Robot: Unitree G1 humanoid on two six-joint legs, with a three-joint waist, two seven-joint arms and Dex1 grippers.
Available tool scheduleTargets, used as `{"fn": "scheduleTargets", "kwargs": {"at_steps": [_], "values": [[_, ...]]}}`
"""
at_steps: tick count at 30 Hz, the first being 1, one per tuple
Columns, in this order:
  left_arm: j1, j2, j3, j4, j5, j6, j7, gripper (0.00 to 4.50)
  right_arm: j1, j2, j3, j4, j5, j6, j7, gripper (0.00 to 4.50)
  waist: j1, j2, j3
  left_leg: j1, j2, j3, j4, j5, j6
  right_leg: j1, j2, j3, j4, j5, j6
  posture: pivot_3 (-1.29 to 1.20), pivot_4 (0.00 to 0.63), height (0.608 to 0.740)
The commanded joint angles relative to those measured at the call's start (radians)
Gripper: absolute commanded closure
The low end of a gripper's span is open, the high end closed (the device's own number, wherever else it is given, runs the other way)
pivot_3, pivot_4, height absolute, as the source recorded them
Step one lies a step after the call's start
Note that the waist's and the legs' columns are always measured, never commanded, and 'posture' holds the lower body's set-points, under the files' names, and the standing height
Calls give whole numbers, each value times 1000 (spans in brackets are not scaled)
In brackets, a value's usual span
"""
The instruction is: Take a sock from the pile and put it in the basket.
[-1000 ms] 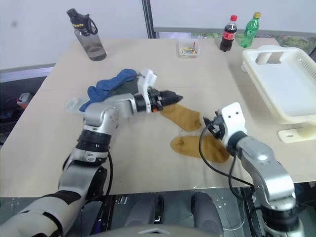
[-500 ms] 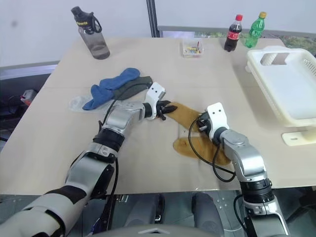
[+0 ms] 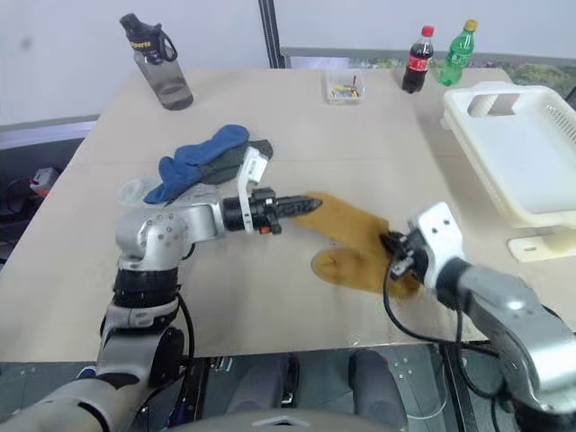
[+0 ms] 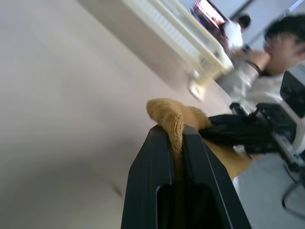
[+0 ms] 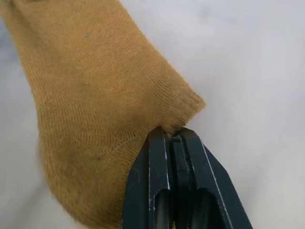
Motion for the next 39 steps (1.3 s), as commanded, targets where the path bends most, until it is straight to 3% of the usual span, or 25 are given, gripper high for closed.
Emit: {"fn": "scheduleTargets", "kwargs": {"at_steps": [1, 9, 26, 29, 31, 32, 33, 34, 35, 36, 39], "values": [[66, 1, -68, -117, -4, 4, 44, 4459, 116, -33, -83, -82, -2, 0, 1, 4500, 0, 0, 0, 1, 0, 0, 0, 0, 0, 1, 0, 0, 0, 0, 0, 0, 150, 740], [144, 12, -156, -105, 69, -120, 91, 4459, 161, -64, -5, 3, -112, -118, -44, 4500, -2, 0, 0, 8, 0, 6, 0, 0, 0, 4, 3, 6, 0, -1, -1, 0, 150, 740], [168, -38, -261, -64, 112, -162, 128, 4459, 103, -83, 109, 96, -191, -227, -22, 4500, 2, -1, 0, 7, 0, 8, 0, 0, 0, 3, 2, 7, -1, 0, 0, 0, 150, 740], [163, -38, -264, -45, 109, -158, 117, 3610, 98, -92, 123, 118, -216, -251, -21, 4500, 2, -1, 0, 7, 0, 8, 0, 0, 0, 3, 2, 7, -1, -1, 0, 0, 150, 740], [164, -35, -270, -34, 121, -171, 118, 2682, 95, -106, 144, 145, -241, -279, -11, 4500, 2, -1, 0, 7, 0, 9, 0, 0, 0, 3, 2, 8, -1, -1, 0, 0, 150, 740], [168, -31, -269, -33, 125, -182, 116, 1975, 94, -115, 156, 162, -247, -294, 3, 4500, 2, -1, 0, 7, 0, 9, 0, 0, 0, 3, 2, 8, -1, -1, 0, 0, 150, 740], [172, -24, -261, -40, 123, -189, 108, 1845, 94, -124, 164, 179, -256, -314, 16, 4500, 1, -1, 0, 7, 0, 9, 0, 0, 0, 3, 2, 8, -1, -1, 0, 0, 150, 740], [176, -15, -252, -48, 117, -194, 97, 1296, 94, -130, 167, 193, -269, -333, 19, 4012, 1, -1, 0, 7, 0, 9, 0, 0, 0, 3, 3, 8, -1, -1, 0, 0, 150, 740], [181, 0, -238, -59, 108, -205, 79, 1084, 97, -141, 167, 200, -280, -353, 28, 3850, 1, -1, 0, 8, 0, 9, 0, 0, 0, 3, 3, 8, -1, -1, 0, 0, 150, 740], [185, 10, -229, -66, 102, -213, 67, 1084, 102, -147, 165, 204, -287, -368, 33, 3643, -1, -1, 0, 8, 0, 9, 0, 0, 0, 3, 3, 8, -1, -1, 0, 0, 150, 740], [190, 81, -186, -88, 70, -231, -6, 1084, 132, -159, 112, 153, -281, -404, 53, 2155, -2, -1, 0, 8, 1, 10, -1, 0, 0, 3, 3, 8, 0, -1, 0, 0, 150, 740]]}}
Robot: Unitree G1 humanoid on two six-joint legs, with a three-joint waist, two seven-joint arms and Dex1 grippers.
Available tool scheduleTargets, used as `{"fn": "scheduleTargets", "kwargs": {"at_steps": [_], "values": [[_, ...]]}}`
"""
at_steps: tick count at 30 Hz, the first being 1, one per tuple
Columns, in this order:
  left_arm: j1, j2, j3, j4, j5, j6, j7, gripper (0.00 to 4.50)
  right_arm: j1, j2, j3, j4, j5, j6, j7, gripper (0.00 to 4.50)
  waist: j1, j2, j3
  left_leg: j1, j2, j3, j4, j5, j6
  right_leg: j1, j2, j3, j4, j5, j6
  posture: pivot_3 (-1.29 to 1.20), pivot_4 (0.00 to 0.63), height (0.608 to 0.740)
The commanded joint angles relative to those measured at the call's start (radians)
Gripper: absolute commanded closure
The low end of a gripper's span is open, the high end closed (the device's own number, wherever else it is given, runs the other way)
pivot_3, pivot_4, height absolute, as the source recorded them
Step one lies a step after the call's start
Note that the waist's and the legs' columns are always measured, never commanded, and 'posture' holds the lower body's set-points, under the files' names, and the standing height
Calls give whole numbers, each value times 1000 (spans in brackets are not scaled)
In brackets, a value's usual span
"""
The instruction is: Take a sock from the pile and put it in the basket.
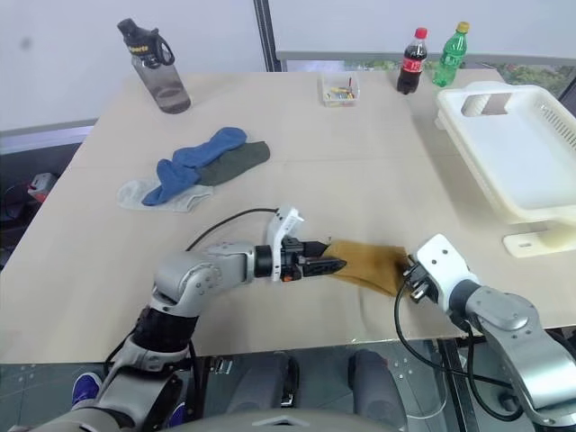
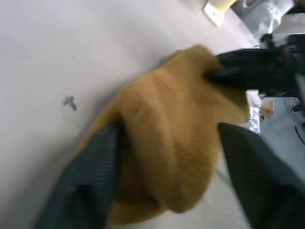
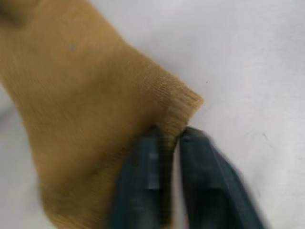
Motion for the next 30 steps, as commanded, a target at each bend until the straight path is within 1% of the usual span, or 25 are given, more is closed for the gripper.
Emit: {"fn": "scheduleTargets", "kwargs": {"at_steps": [1, 5, 6, 8, 9, 10, 11, 12, 14, 17, 19, 22, 27, 30], "values": [[2, 75, 75, -40, -36, -37, -78, 1084, 33, -19, -87, -86, 13, -56, 38, 1838, 1, 0, 0, 0, 0, 0, 0, 0, 0, 0, 0, 0, 0, 0, 0, 0, 150, 740], [-21, 156, 112, 7, -52, -77, -171, 1084, 70, -14, -194, -149, 83, -88, 98, 1838, 2, 0, 0, -1, 0, 0, 0, 0, 0, 0, 0, 0, -1, 0, 0, 0, 150, 740], [-30, 164, 112, 23, -51, -79, -183, 1084, 71, -5, -207, -153, 103, -94, 108, 2124, 3, 0, 0, -1, 0, 0, 0, 0, 0, 0, 0, 0, -1, 0, 0, 0, 150, 740], [-44, 170, 95, 55, -46, -81, -211, 1084, 71, 4, -191, -151, 131, -117, 138, 2785, 7, -1, 0, -1, 0, 0, 0, 0, 0, 0, -1, 0, -1, 0, 1, 0, 150, 740], [-51, 166, 82, 72, -49, -63, -222, 1084, 64, 13, -162, -138, 123, -132, 138, 3159, 8, -1, 0, -1, 0, 0, 0, 0, 0, 0, -1, 0, -1, 0, 1, 0, 150, 740], [-56, 161, 70, 88, -49, -50, -229, 1084, 56, 23, -135, -122, 115, -144, 137, 3708, 8, -1, 0, -1, 0, 0, 0, 0, 0, 0, -1, 0, -1, 0, 1, 0, 150, 740], [-58, 156, 51, 103, -36, -57, -236, 1084, 49, 31, -94, -92, 94, -164, 138, 3912, 7, -1, 0, -1, 0, 0, 0, 0, 0, 0, 0, 0, -1, 0, 1, 0, 150, 740], [-60, 151, 36, 117, -24, -62, -239, 1084, 43, 33, -55, -58, 62, -188, 137, 4458, 5, -1, 0, -1, 0, 0, 0, 0, 0, 0, 0, 0, -1, 0, 0, 0, 150, 740], [-69, 141, 17, 143, -9, -66, -238, 1084, 36, 34, -4, -4, 12, -232, 137, 4458, 3, -1, 1, 0, 0, 1, 0, 0, 0, 0, 0, 0, -1, 0, 0, 0, 150, 740], [-101, 108, -35, 233, 44, -87, -225, 1084, 21, 48, 103, 150, -84, -311, 128, 4458, 6, -2, 0, 0, 0, 2, 0, 0, 0, 0, 0, 1, -1, 0, 0, 0, 150, 740], [-118, 91, -50, 255, 42, -69, -235, 1084, 28, 51, 136, 195, -110, -346, 137, 4458, 8, -1, -1, 0, -1, 3, 0, 0, 0, 1, -1, 0, -1, 0, -1, 0, 150, 740], [-157, 48, -68, 320, 51, -24, -220, 1084, 42, 55, 155, 210, -131, -376, 141, 4458, 5, -6, -5, 3, 0, 3, 0, 0, 0, 2, 0, 1, 0, -1, -1, 0, 150, 740], [-224, -7, -22, 377, -54, 202, -252, 1084, 65, 63, 136, 178, -128, -378, 137, 4458, 4, -8, -8, 3, 0, 2, 0, 0, 0, 3, 0, 1, 0, -1, 1, 0, 150, 740], [-252, -19, -36, 379, -85, 289, -273, 1084, 79, 68, 123, 156, -124, -373, 131, 4458, 4, -8, -8, 2, 0, 1, 0, 0, 0, 2, 0, 1, 0, 0, 0, 0, 150, 740]]}}
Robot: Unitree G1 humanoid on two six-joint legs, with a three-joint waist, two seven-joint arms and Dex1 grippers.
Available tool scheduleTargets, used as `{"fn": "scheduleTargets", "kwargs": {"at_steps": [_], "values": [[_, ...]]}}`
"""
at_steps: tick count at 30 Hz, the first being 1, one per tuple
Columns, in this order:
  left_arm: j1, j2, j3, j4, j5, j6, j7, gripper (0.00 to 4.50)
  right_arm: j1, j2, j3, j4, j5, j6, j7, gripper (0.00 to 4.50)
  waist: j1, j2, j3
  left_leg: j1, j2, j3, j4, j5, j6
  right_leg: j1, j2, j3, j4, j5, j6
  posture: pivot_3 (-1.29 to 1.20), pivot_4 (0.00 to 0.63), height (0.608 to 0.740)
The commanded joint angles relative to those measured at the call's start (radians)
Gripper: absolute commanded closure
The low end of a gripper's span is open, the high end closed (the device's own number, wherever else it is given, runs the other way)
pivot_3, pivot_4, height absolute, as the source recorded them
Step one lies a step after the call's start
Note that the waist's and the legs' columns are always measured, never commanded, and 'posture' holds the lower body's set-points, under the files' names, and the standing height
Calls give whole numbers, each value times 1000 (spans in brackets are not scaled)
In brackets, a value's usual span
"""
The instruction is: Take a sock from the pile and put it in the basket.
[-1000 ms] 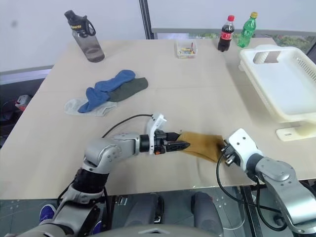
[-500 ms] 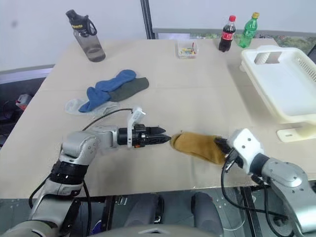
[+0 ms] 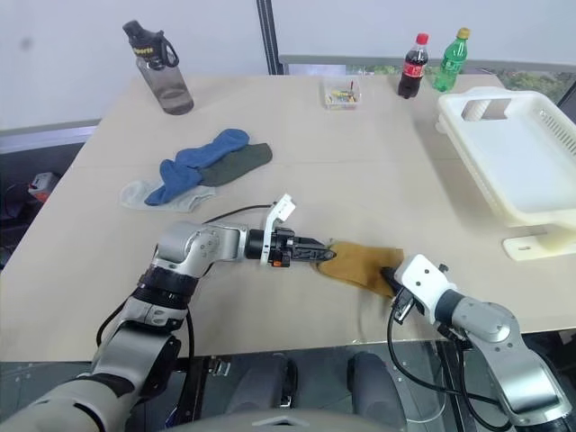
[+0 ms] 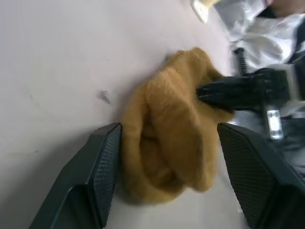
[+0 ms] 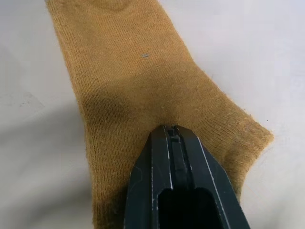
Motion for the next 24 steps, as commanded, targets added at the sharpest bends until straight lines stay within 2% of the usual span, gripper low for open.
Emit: {"fn": "scheduleTargets", "kwargs": {"at_steps": [1, 5, 15, 24], "values": [[-26, -24, -31, 6, -56, 116, -36, 1084, 33, 3, 6, -30, -2, 20, 4, 4458, 0, 0, 0, 0, 0, 0, 0, 0, 0, 0, 0, 0, 0, 0, 0, 0, 150, 740], [-77, -78, -5, 43, -113, 216, -55, 1084, 41, 6, -5, -77, 11, 47, -1, 4458, 2, 0, 1, -1, 0, 0, 0, 0, 0, -1, 0, 0, 0, 0, 0, 0, 150, 740], [-179, -211, -37, 151, -100, 155, -104, 1084, 79, 0, -45, -167, 36, 94, -10, 4458, 0, 0, 1, -2, 0, 0, 0, 0, 0, -1, 0, 0, 0, 0, 0, 0, 150, 740], [-235, -208, -15, 177, -117, 150, -177, 1084, 99, -21, 17, -195, -66, 81, -27, 4458, -1, 0, 1, -2, 0, 0, 0, 0, 0, -2, 0, 0, 0, -1, 0, 0, 150, 740]]}}
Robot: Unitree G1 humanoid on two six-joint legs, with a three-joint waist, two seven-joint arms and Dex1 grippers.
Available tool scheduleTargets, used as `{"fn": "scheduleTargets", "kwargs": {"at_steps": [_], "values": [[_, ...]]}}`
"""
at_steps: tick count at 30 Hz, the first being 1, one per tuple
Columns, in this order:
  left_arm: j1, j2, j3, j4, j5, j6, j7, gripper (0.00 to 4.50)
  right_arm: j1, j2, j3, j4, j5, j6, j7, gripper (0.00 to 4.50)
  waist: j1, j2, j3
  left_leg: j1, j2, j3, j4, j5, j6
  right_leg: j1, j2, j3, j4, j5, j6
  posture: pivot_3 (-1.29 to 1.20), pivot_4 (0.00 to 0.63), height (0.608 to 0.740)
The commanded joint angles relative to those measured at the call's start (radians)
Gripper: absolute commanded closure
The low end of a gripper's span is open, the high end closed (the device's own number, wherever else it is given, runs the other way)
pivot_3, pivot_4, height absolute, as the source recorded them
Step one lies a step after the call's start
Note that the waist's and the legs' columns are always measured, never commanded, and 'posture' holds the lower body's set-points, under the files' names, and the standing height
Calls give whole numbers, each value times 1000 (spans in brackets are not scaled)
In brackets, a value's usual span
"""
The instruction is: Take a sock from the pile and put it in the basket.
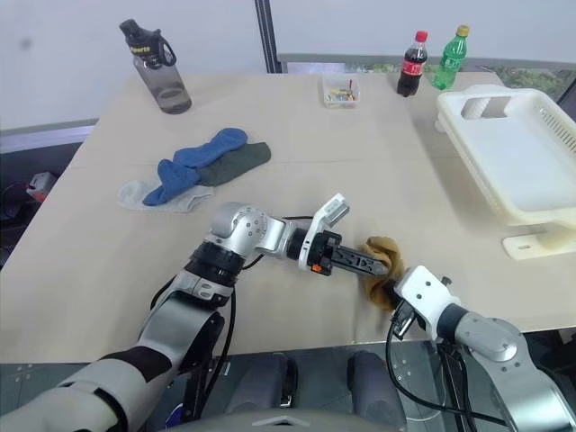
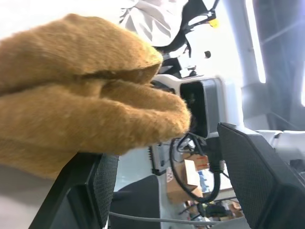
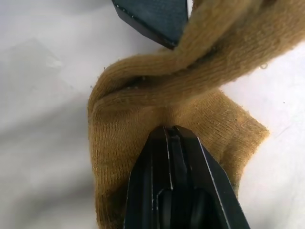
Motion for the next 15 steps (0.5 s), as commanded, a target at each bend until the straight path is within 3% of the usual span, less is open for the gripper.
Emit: {"fn": "scheduleTargets", "kwargs": {"at_steps": [1, 9, 15], "values": [[-43, 18, 28, -10, -28, -14, -45, 1084, 11, -19, 39, -38, -62, -18, -9, 4458, 0, 0, 0, 0, 0, 0, 0, 0, 0, 0, 0, 0, 0, 0, 0, 0, 150, 740], [-36, 56, 31, -18, -14, -42, -60, 1084, 14, -42, 128, 10, -201, -65, -23, 4458, -1, 0, 0, 0, 0, 0, 0, 0, 0, 0, 0, 0, 0, -1, 1, 0, 150, 740], [-51, -42, -30, 70, 31, -122, -80, 1084, 21, -96, 170, 62, -331, -134, -18, 4458, 1, -2, -1, 2, 0, 1, 0, 0, 0, 1, 0, 0, 0, -2, -1, 0, 150, 740]]}}
